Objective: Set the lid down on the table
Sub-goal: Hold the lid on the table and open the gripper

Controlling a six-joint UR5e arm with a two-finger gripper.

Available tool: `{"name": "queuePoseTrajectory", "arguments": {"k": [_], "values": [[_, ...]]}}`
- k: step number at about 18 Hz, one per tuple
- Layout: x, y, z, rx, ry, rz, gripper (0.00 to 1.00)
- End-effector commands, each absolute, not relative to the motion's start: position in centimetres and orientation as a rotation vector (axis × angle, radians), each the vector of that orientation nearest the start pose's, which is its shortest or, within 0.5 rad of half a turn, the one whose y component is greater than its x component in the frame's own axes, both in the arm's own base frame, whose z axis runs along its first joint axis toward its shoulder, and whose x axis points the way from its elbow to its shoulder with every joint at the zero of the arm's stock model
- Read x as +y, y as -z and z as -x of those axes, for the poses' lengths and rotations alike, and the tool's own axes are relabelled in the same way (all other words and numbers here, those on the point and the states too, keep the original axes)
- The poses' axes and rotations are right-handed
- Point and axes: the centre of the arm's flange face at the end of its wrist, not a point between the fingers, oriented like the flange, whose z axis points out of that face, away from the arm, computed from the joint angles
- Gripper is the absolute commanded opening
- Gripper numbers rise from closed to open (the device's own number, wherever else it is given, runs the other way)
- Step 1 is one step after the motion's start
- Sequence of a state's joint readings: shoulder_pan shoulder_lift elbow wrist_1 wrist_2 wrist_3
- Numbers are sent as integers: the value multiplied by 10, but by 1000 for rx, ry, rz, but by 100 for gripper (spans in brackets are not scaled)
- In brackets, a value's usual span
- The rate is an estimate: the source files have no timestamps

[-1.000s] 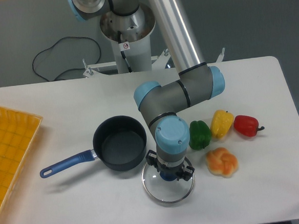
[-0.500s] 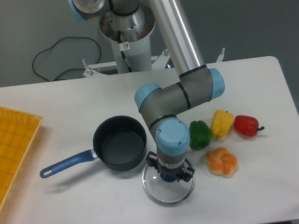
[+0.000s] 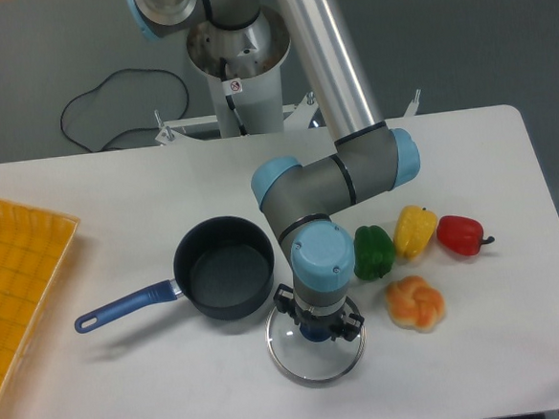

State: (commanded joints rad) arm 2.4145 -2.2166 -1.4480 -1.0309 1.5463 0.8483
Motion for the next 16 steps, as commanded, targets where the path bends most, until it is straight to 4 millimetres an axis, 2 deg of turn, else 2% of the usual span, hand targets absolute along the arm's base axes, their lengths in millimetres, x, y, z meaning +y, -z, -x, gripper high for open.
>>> {"name": "queuePoseTrajectory", "arguments": {"k": [7,8,9,11,14,16], "values": [[568,-206,427,19,-3,3109,60],[568,-206,427,19,-3,3109,62],[568,-206,427,19,-4,3110,70],[568,-206,426,22,-6,3111,73],[567,-206,426,27,-4,3112,84],[567,-206,426,29,-8,3112,86]]}}
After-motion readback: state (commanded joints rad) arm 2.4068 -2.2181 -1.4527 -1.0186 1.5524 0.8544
